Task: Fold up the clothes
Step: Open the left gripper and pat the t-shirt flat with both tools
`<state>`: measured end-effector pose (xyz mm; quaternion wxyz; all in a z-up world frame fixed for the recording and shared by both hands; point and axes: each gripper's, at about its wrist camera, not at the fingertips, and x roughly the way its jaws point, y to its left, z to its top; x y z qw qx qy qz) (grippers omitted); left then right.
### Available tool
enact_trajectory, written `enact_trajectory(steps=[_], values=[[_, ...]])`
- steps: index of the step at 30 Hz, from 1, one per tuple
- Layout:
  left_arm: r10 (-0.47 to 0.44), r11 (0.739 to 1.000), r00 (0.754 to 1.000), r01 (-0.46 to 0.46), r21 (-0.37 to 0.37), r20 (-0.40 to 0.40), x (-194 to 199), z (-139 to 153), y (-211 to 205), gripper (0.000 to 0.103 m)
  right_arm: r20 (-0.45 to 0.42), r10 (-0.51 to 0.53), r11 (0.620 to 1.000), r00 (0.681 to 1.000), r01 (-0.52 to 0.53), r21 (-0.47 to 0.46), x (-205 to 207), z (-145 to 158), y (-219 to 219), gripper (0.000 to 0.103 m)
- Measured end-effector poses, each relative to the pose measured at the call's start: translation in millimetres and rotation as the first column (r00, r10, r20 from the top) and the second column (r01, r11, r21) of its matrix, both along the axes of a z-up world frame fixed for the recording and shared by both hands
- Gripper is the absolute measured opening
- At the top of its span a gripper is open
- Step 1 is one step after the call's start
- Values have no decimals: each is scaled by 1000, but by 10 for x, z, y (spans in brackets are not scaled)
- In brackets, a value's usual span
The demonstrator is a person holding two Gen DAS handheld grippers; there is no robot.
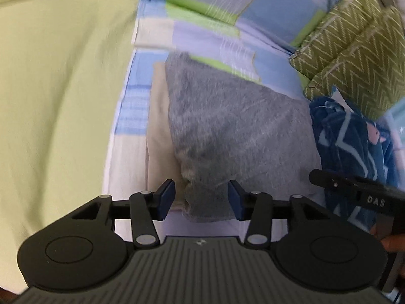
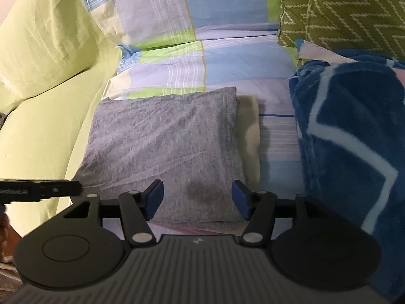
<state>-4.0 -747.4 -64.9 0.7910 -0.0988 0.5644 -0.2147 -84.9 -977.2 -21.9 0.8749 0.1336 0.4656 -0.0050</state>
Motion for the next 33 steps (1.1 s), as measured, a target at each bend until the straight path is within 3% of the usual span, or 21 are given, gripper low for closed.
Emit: enact_trajectory(steps=[1, 3, 6, 9, 14, 17, 18, 22, 23, 27, 33], values=[[-14, 1000, 1000, 14, 9, 14, -8, -3, -27, 11, 3, 0, 1000, 1000, 0, 4, -2, -6, -2, 56], [-44, 999, 998, 42, 29, 43, -23, -8, -81, 7, 10, 0, 1000, 1000, 0, 13, -6, -17, -7, 56], [-81, 995, 995, 77, 63, 63, -36, 18, -113, 6, 26, 33, 999, 999, -33, 19, 17, -42, 15, 56], [-95, 993, 993, 89, 80, 74, -16, 71, -76, 6, -27, 53, 999, 998, -53, 0, 71, -138, 50, 55], [-136, 988, 982, 124, 96, 134, 8, 185, -116, 7, -38, 74, 997, 996, -75, -14, 42, -221, 82, 54], [-147, 979, 988, 138, 151, 49, 32, -79, -117, 15, -50, 95, 995, 994, -97, -29, 27, -256, 120, 54], [-134, 982, 989, 124, 142, 61, 20, -87, -86, 23, -55, 106, 994, 993, -108, -32, 27, -253, 134, 54], [-142, 977, 989, 133, 169, 45, 53, 27, -22, 39, -66, 121, 992, 990, -123, -24, 40, -217, 114, 57], [-150, 973, 988, 139, 184, 46, 59, 66, -3, 50, -68, 117, 993, 991, -118, -9, 48, -203, 81, 58], [-183, 959, 981, 163, 233, 65, 102, 215, 81, 49, -54, 95, 995, 994, -95, 15, 114, -94, -18, 63], [-108, 984, 980, 82, 160, 164, 547, 430, -21, 49, 35, 63, 998, 997, -63, 2, 384, 74, -204, 70]])
